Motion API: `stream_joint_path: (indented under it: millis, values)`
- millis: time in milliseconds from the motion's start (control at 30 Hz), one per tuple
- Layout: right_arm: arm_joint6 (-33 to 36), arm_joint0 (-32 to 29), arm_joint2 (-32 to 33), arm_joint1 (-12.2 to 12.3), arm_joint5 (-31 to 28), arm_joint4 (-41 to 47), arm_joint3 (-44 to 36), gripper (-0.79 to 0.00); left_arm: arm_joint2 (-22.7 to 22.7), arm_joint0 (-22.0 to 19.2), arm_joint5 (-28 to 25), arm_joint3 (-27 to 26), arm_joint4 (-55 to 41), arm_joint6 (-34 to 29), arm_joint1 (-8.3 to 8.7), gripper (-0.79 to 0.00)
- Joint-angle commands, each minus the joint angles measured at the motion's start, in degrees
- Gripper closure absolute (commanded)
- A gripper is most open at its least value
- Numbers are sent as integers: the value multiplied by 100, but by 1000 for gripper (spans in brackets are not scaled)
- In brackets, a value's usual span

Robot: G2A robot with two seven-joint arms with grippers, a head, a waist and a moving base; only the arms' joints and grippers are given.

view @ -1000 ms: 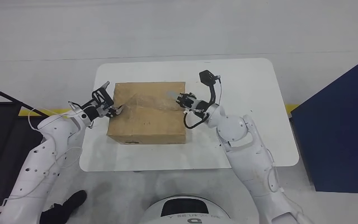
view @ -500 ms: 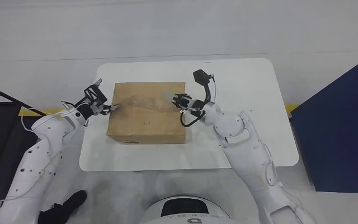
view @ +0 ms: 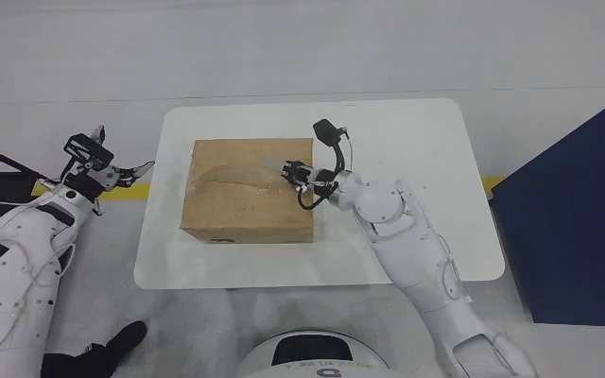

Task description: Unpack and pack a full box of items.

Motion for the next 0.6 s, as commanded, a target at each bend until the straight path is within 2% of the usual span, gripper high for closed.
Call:
stream_joint_path:
  millis: [0, 433, 533, 567]
  values:
    - [-18, 56, -37, -6, 15, 25, 63, -785, -49, 112, 221, -251, 149, -275, -1, -785]
    - [-18, 56, -37, -6, 15, 25, 63, -785, -45, 127, 251, -319, 126, -240, -6, -785]
    - [-18, 56, -37, -6, 15, 25, 63, -785, -94, 161, -353, -381, -306, -402, 3, -785]
    - [-18, 56, -37, -6, 15, 25, 63, -785, -88, 161, -764, -389, -482, -601, 16, -785]
